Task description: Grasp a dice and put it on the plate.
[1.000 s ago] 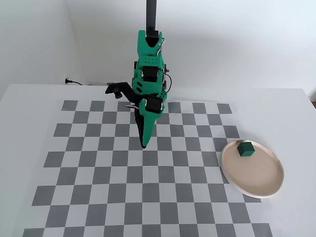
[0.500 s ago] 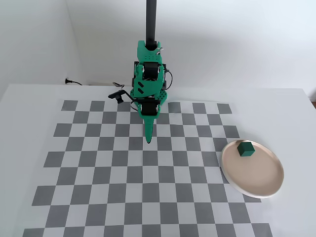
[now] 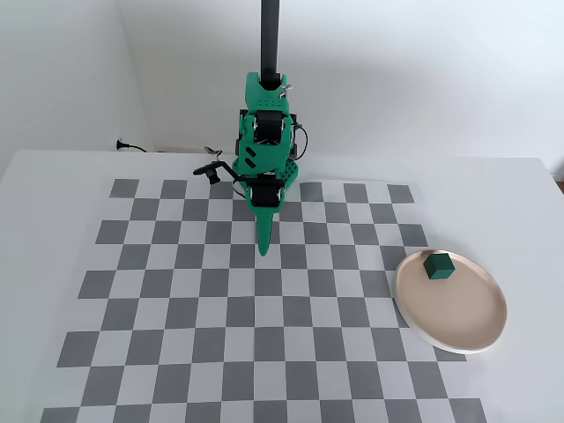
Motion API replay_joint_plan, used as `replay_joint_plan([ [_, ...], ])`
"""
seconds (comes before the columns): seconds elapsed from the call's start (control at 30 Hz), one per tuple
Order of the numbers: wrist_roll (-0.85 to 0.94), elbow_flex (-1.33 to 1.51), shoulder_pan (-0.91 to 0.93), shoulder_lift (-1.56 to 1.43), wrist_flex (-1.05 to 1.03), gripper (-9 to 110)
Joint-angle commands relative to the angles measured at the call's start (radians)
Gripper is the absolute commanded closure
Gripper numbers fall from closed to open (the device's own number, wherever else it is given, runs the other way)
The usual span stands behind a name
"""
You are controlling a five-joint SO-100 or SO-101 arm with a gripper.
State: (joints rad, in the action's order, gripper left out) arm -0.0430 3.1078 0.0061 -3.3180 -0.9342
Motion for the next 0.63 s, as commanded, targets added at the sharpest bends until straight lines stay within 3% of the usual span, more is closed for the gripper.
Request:
replay_joint_plan([
  [0.0, 0.009, -0.014, 0.003, -0.018, 0.0, 104],
  [0.6, 0.009, -0.014, 0.003, -0.018, 0.0, 106],
])
